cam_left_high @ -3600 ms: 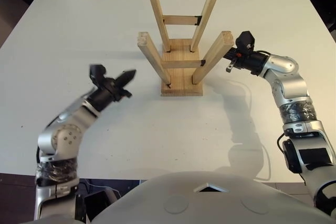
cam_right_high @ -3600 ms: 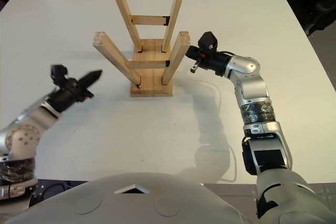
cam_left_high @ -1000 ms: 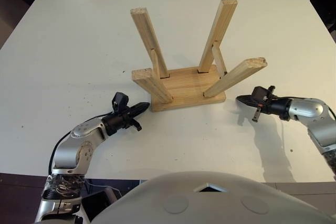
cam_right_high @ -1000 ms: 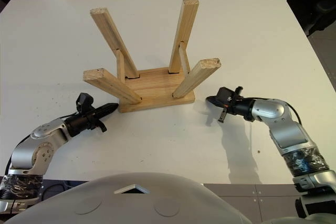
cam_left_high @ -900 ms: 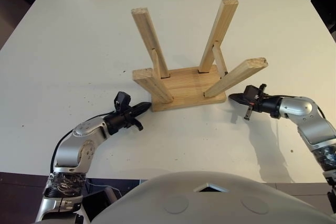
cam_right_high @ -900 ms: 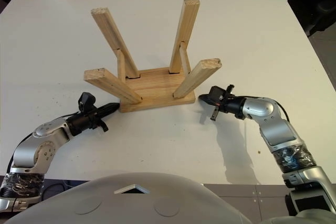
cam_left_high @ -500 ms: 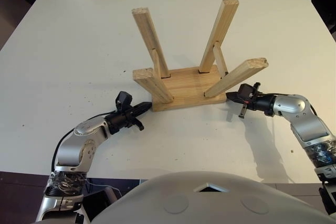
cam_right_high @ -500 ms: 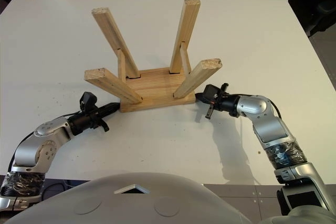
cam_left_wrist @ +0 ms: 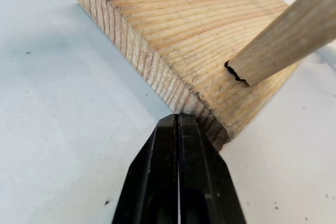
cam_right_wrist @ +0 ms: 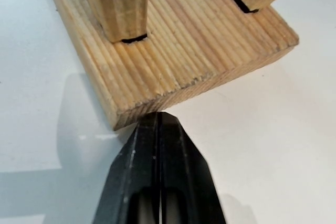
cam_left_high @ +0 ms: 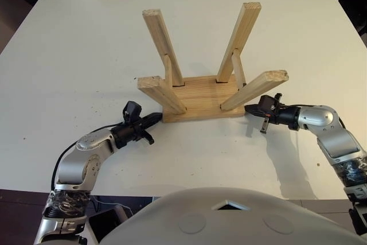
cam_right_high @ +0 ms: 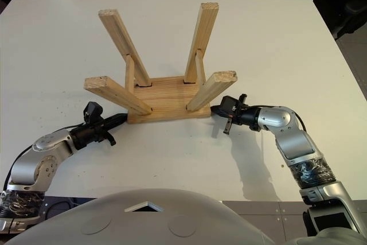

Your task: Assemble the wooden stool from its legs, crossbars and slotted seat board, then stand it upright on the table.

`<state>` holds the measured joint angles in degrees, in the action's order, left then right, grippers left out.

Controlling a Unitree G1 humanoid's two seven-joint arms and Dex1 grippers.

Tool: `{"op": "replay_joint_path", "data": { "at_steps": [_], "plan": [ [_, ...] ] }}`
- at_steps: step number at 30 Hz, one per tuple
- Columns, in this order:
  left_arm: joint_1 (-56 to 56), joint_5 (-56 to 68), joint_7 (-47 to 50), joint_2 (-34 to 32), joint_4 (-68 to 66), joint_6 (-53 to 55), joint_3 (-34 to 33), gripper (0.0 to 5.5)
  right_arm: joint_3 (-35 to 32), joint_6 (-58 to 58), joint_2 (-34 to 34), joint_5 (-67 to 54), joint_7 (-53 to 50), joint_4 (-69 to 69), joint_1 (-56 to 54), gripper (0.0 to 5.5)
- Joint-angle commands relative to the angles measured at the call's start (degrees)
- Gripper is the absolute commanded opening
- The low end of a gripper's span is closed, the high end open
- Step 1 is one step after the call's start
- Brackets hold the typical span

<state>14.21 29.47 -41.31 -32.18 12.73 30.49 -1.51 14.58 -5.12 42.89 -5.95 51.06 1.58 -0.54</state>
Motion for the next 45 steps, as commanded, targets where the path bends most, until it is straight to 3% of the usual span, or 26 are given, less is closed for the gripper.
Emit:
{"op": "replay_joint_path", "data": {
  "at_steps": [1, 9, 20, 25, 37, 42, 45],
  "plan": [
    [2.3, -1.4, 0.1, -1.5, -0.3, 1.8, -0.1, 0.02, 1.2, -2.0, -0.4, 0.5, 1.3, 1.4, 2.5, 0.0],
    [2.5, 0.4, -1.0, -1.8, 6.3, 3.5, 2.6, 0.02, 1.4, -4.4, -0.9, -2.9, 3.4, 8.3, 4.3, 0.0],
    [6.5, 15.3, 5.1, 0.4, 26.3, 12.2, -10.3, 0.02, -9.0, -14.0, -1.1, -16.5, 3.8, 26.4, 7.3, 0.0],
    [8.8, 19.0, 8.4, 0.7, 31.9, 14.8, -11.8, 0.02, -13.3, -17.3, 0.7, -19.5, 3.6, 32.2, 9.6, 0.0],
    [6.6, 26.8, 13.2, -1.4, 37.2, 16.7, -14.7, 0.02, -20.7, -22.2, 3.4, -23.3, 4.1, 37.9, 8.6, 0.0],
    [6.1, 25.5, 11.9, -3.8, 35.4, 16.7, -14.7, 0.02, -21.1, -22.2, 3.4, -22.9, 3.7, 37.6, 8.6, 0.0],
    [5.3, 18.1, 11.1, -6.8, 30.7, 14.5, -13.4, 0.02, -20.6, -20.0, 4.7, -18.7, 3.9, 33.5, 8.4, 0.0]
  ]
}}
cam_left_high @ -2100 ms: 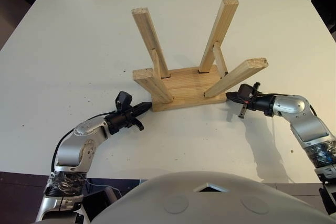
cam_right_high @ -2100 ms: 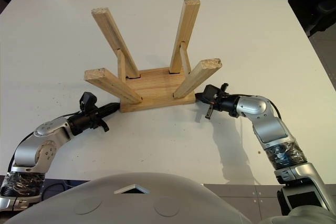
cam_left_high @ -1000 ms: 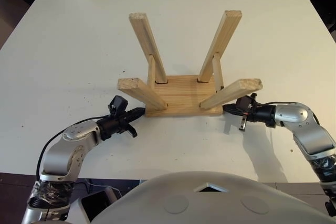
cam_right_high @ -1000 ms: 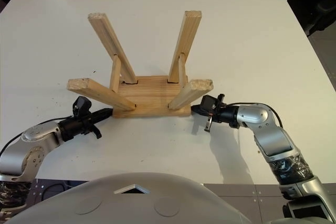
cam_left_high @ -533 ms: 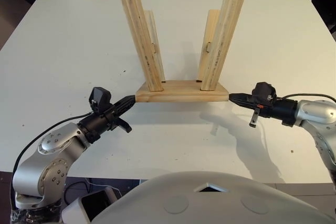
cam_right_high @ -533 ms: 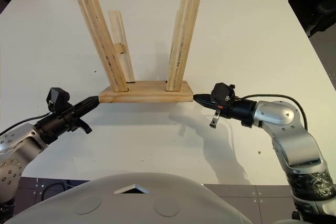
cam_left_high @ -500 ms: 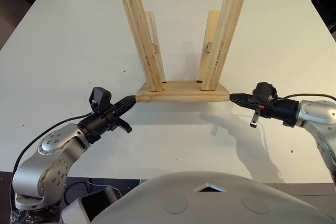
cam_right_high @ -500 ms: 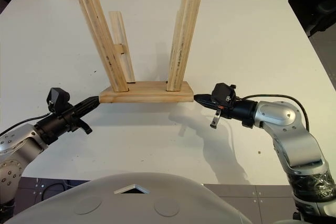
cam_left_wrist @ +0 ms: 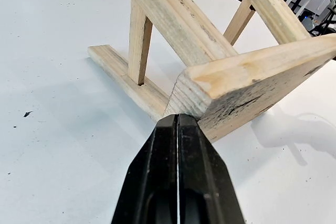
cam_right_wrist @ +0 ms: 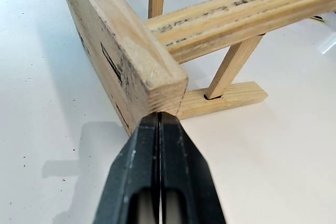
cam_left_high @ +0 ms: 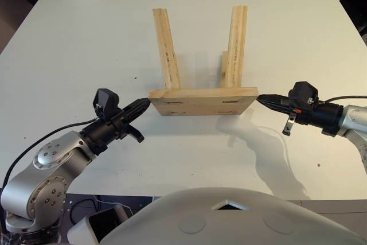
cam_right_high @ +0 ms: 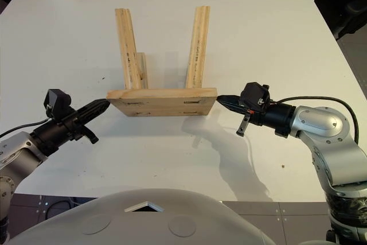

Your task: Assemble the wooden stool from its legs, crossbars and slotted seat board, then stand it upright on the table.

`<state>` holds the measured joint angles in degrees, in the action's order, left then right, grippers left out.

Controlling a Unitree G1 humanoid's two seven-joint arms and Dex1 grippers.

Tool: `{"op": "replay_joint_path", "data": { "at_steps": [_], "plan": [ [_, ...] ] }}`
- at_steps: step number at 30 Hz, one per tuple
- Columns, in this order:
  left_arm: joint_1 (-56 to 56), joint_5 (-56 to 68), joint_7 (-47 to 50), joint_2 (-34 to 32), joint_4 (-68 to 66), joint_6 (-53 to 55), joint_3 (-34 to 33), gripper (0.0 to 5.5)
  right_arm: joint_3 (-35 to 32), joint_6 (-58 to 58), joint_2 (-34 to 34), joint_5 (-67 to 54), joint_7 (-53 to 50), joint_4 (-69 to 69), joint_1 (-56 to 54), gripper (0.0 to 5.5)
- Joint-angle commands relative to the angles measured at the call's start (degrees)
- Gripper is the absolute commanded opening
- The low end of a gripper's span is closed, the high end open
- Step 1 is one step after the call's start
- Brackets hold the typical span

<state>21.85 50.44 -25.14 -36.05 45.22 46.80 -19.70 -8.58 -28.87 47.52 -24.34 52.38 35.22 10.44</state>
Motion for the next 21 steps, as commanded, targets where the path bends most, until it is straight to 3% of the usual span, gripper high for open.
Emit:
{"op": "replay_joint_path", "data": {
  "at_steps": [1, 4, 8, 11, 21],
  "plan": [
    [-2.0, -5.8, -6.2, -3.5, -3.3, -4.4, 5.2, 0.02, 3.2, 5.1, 1.0, 2.6, 2.3, -3.0, -2.7, 0.0],
    [-0.6, -14.1, -10.3, -3.5, -10.4, -14.1, 6.9, 0.21, 6.3, 12.5, 3.0, 12.3, 1.1, -16.7, -3.8, 0.0],
    [-1.3, -17.9, -14.7, -3.1, -17.0, -19.9, 9.3, 0.71, 8.4, 19.6, 2.6, 15.5, 3.3, -29.6, -6.6, 0.55],
    [-4.2, -17.0, -17.4, -2.7, -20.1, -20.8, 9.5, 1.17, 9.8, 21.3, 1.4, 14.6, 5.9, -31.7, -8.8, 0.99],
    [-11.7, -33.3, -31.0, -7.3, -37.4, -35.9, 22.5, 2.61, 13.9, 18.7, -3.3, 6.0, 18.1, -35.7, -18.1, 2.38]
  ]
}}
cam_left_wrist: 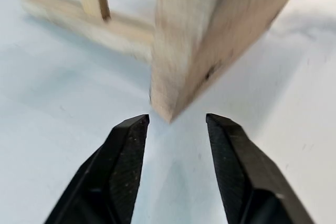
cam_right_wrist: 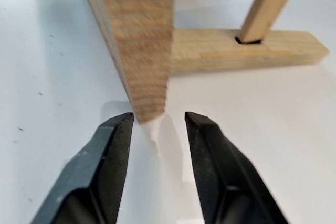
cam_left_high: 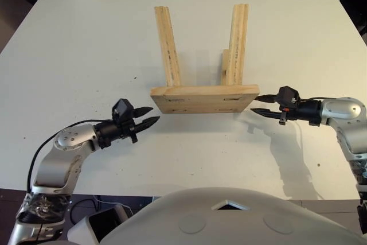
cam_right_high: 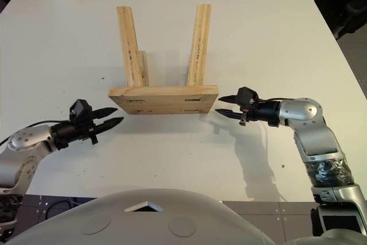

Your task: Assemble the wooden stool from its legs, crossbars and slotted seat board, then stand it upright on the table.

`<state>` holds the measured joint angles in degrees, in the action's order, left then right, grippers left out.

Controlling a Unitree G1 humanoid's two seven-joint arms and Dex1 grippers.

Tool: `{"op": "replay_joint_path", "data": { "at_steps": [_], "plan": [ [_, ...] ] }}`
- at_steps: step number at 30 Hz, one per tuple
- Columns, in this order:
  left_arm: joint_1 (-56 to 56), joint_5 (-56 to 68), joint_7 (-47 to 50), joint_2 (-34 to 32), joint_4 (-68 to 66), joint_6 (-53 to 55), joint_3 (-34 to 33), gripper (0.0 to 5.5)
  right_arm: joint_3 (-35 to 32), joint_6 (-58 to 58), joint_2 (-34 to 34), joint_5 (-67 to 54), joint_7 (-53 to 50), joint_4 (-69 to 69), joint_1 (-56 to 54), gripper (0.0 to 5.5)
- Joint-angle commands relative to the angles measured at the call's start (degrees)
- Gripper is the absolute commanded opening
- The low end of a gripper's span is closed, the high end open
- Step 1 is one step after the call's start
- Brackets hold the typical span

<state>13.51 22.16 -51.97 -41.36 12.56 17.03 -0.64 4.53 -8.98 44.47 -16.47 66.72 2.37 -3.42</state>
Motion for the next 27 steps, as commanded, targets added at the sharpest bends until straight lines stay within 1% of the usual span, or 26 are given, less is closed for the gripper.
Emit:
{"op": "replay_joint_path", "data": {
  "at_steps": [1, 3, 4, 7, 10, 15, 22, 23, 24, 26, 27],
  "plan": [
    [-4.4, -5.9, -4.9, -1.6, -6.6, -8.4, 3.8, 2.73, 1.2, -0.9, -0.4, -1.6, 4.5, -4.3, -5.2, 2.5],
    [-7.0, -6.9, -5.6, -0.5, -10.7, -11.6, 4.1, 3.03, 1.8, -0.4, -0.6, -0.8, 5.4, -6.8, -6.9, 2.79],
    [-8.5, -7.2, -6.2, 0.1, -12.8, -12.8, 4.3, 3.07, 2.3, -0.5, -0.7, -0.7, 6.3, -8.1, -7.8, 2.92],
    [-12.3, -7.8, -10.1, 0.4, -17.6, -15.1, 6.5, 3.07, 4.5, -0.3, -0.2, -0.1, 10.3, -11.3, -9.6, 2.92],
    [-16.5, -8.7, -12.6, 1.4, -21.6, -16.9, 8.1, 3.07, 6.7, 1.4, -1.4, 1.5, 12.7, -15.4, -12.4, 2.92],
    [-21.1, -10.2, -15.2, 2.8, -26.4, -19.4, 9.9, 3.07, 10.1, 5.8, -5.1, 5.4, 14.0, -22.3, -16.6, 2.92],
    [-25.0, -11.2, -18.3, 4.7, -30.8, -22.9, 11.2, 3.07, 11.8, 9.9, -8.4, 8.0, 14.9, -28.8, -20.1, 2.92],
    [-25.5, -11.1, -18.6, 4.9, -31.2, -23.3, 11.1, 3.07, 11.8, 10.5, -8.9, 8.2, 14.9, -29.8, -20.5, 2.74],
    [-26.1, -11.0, -18.8, 5.0, -31.7, -23.5, 11.0, 2.88, 11.6, 11.0, -9.4, 8.3, 14.8, -30.9, -21.0, 2.66],
    [-27.0, -10.9, -20.1, 5.0, -32.4, -23.8, 11.1, 2.71, 11.3, 11.6, -10.1, 8.5, 14.9, -32.7, -21.8, 2.42],
    [-27.2, -11.0, -20.6, 4.9, -32.6, -24.0, 11.2, 2.46, 11.2, 11.8, -10.3, 8.5, 15.0, -33.4, -22.1, 2.18]
  ]
}}
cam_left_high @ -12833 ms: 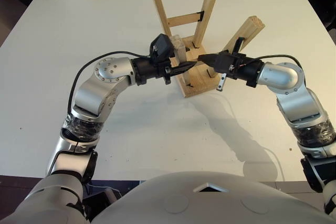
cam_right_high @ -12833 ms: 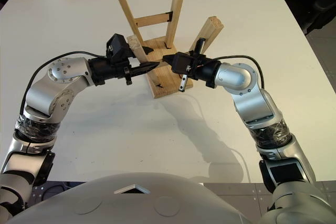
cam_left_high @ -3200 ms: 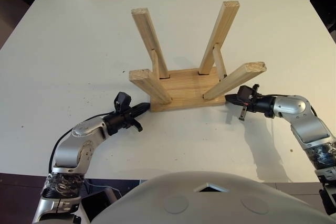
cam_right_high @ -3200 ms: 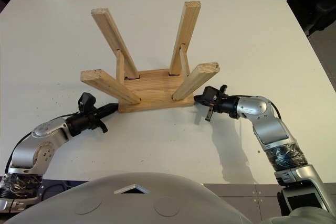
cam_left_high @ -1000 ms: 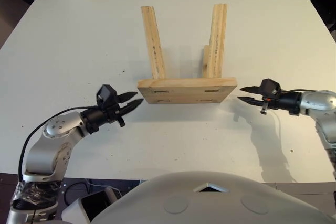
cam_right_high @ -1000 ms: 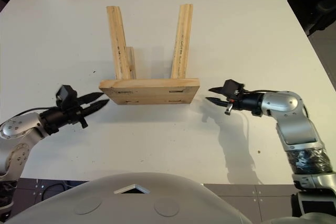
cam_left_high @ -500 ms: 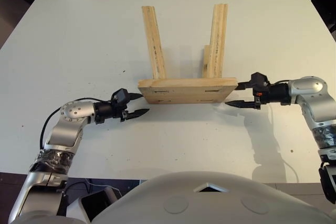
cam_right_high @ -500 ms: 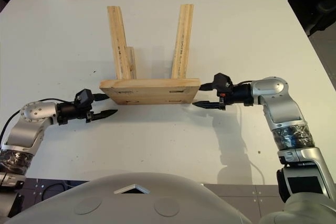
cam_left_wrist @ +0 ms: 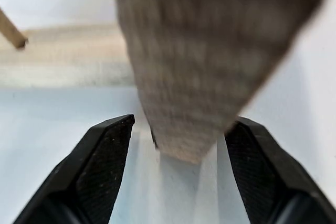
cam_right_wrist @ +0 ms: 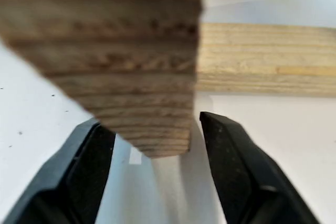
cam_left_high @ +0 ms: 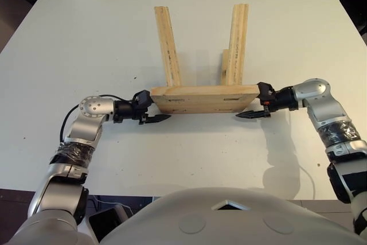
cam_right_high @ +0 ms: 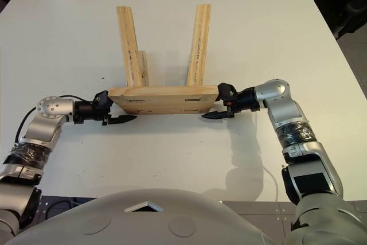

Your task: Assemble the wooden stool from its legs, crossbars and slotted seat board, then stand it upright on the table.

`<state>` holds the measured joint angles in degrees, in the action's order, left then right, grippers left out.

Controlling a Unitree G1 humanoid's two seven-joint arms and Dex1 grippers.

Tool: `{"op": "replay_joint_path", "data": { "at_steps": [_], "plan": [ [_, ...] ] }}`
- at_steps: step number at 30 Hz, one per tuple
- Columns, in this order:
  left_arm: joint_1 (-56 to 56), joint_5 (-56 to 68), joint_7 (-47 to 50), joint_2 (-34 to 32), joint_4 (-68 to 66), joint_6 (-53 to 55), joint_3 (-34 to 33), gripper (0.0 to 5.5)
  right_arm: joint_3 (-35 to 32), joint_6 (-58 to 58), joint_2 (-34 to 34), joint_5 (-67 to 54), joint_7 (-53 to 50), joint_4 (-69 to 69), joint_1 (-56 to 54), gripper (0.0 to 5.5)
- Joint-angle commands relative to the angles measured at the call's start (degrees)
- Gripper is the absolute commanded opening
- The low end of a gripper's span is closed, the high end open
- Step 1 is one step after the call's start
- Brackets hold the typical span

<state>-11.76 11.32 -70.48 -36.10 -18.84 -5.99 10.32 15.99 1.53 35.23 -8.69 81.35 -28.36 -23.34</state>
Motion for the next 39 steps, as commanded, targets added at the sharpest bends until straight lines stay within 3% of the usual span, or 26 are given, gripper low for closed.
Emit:
{"op": "replay_joint_path", "data": {
  "at_steps": [1, 6, 11, 15, 17, 20, 25, 28, 39],
  "plan": [
    [-2.1, -0.2, -2.7, -0.3, -1.5, -1.2, 0.3, 2.38, -0.5, 1.1, -1.4, 0.4, 0.6, -3.3, -2.5, 2.1],
    [-1.9, 2.1, -4.6, -0.1, -0.3, 1.7, -0.7, 1.64, -1.2, -2.2, -1.5, -0.8, 2.6, -4.2, -3.1, 1.51],
    [-0.4, 19.8, -2.4, 1.2, 12.0, 23.2, -9.0, 1.4, -4.7, -16.3, -0.5, -10.1, 6.1, 6.7, 0.2, 1.49],
    [-1.0, 44.1, 15.1, 8.1, 21.6, 40.3, -22.4, 1.4, -11.7, -36.0, -1.1, -26.5, 1.3, 23.4, 5.0, 1.48],
    [-0.7, 55.3, 24.6, 12.1, 25.2, 41.9, -26.3, 1.4, -16.0, -44.6, -3.5, -36.7, -4.8, 30.9, 6.3, 1.48],
    [0.3, 70.3, 39.3, 18.0, 32.1, 36.4, -25.7, 1.4, -20.7, -50.8, -9.0, -55.1, -18.7, 38.2, 6.1, 1.48],
    [-2.7, 85.0, 58.1, 28.4, 39.4, 22.7, -21.1, 1.45, -20.4, -41.1, -16.9, -84.1, -44.9, 43.0, 1.8, 1.48],
    [-5.0, 86.7, 65.0, 33.0, 41.4, 18.3, -19.5, 1.51, -20.4, -33.1, -21.4, -92.5, -56.6, 44.1, -1.5, 1.48],
    [-10.0, 83.1, 86.4, 37.4, 33.0, 20.2, -20.5, 1.47, -23.9, -22.8, -39.7, -84.8, -90.7, 39.2, -7.7, 1.45]
  ]
}}
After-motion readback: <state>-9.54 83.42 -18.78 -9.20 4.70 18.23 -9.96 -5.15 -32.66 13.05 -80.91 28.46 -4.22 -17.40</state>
